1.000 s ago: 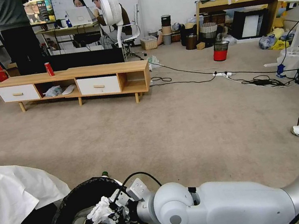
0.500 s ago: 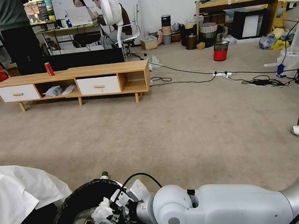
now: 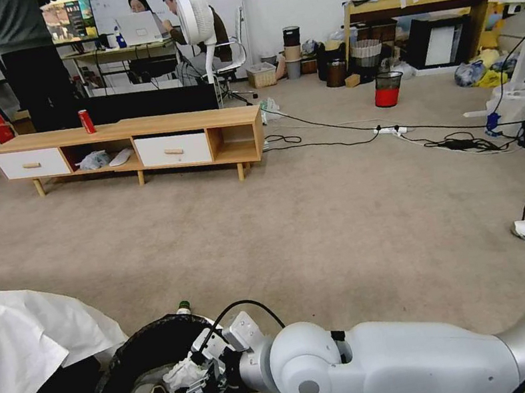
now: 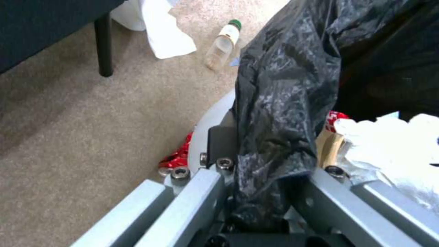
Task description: Pick up the trash bin, then pick up the garbage from the floor and place it into the trash bin.
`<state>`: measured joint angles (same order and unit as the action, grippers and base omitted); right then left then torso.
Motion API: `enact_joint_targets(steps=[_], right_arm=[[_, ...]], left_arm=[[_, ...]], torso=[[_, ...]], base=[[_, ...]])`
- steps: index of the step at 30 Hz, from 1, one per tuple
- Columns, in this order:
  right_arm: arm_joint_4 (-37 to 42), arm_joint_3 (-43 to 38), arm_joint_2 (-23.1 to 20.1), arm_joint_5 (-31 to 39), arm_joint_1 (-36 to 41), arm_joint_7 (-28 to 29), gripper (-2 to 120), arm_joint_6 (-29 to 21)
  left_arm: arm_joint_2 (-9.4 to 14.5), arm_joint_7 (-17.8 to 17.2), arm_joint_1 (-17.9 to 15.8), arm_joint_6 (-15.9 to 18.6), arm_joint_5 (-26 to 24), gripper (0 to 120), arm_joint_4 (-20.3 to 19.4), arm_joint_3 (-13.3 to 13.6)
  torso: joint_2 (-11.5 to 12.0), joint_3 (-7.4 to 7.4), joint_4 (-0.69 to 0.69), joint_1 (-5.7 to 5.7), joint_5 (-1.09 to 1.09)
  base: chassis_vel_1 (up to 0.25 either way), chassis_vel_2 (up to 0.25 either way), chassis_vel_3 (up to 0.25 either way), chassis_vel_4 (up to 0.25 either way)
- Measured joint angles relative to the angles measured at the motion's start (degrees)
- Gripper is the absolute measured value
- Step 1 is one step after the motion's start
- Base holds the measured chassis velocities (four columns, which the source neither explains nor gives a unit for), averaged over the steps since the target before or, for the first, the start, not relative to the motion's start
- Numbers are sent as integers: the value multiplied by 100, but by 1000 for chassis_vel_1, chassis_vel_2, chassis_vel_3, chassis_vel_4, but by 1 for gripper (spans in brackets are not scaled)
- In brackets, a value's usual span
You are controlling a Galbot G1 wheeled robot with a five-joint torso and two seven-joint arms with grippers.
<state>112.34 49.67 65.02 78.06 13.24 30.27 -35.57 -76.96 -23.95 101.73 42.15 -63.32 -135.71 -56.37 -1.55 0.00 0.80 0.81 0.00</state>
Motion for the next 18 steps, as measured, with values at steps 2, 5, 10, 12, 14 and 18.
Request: enact_joint_targets(steps=[2, 5, 10, 12, 14, 18], right_arm=[[21, -14, -6, 5, 0, 4, 98, -1], [68, -79, -9, 12, 17, 27, 100, -2], [187, -275, -55, 28, 51, 62, 100, -4], [244, -373, -107, 32, 71, 62, 100, -4], [276, -439, -148, 34, 89, 62, 100, 0], [345, -665, -286, 36, 174, 60, 100, 28]], left_arm=[[-2, 1, 1, 0, 0, 0, 0, 1], [-6, 3, 4, 0, 2, 0, 2, 2], [0, 9, 1, 0, 2, 0, 35, -1], [7, 12, 0, 0, 0, 0, 45, -5], [10, 15, -1, 0, -1, 0, 53, -6], [14, 19, -4, 0, -5, 0, 67, -4]], torso=[[0, 0, 0, 0, 0], [0, 0, 0, 0, 0], [0, 0, 0, 0, 0], [0, 0, 0, 0, 1], [0, 0, 0, 0, 1], [0, 0, 0, 0, 1]], base=[[0, 0, 0, 0], [0, 0, 0, 0], [0, 0, 0, 0], [0, 0, 0, 0], [0, 0, 0, 0], [0, 0, 0, 0]])
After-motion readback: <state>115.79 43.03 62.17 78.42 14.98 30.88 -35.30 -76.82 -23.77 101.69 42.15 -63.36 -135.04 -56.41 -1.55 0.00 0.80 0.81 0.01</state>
